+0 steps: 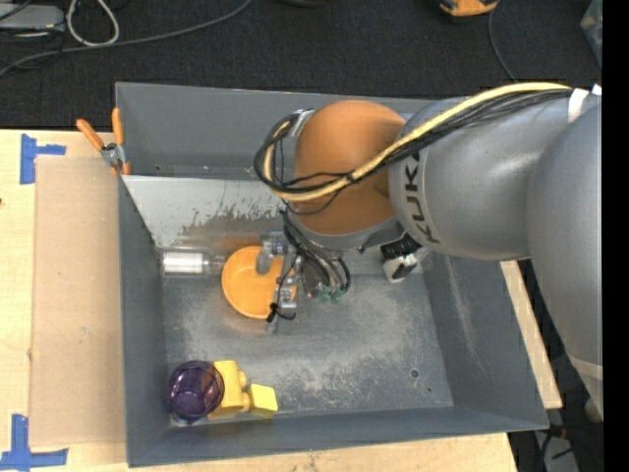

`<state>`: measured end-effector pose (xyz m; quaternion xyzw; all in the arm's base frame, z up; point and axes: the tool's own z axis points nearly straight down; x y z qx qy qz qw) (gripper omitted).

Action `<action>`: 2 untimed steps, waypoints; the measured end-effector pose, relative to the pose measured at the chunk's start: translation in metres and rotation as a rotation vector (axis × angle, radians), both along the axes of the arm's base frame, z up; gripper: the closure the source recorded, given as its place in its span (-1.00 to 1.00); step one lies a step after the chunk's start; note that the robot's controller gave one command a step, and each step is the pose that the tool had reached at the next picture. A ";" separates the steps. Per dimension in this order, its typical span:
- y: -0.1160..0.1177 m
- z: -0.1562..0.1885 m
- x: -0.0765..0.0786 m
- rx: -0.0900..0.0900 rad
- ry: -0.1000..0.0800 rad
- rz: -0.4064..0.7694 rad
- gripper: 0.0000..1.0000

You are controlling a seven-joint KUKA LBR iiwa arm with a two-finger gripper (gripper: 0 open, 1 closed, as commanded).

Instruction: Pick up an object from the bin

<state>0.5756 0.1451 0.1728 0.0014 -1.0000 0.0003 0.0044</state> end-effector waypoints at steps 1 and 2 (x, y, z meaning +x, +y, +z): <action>-0.001 0.004 0.002 0.001 -0.007 -0.004 -1.00; -0.001 -0.075 0.023 0.002 -0.010 0.035 -1.00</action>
Offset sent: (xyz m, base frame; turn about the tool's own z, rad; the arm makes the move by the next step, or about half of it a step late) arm 0.0279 -0.0032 -0.1028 -0.0461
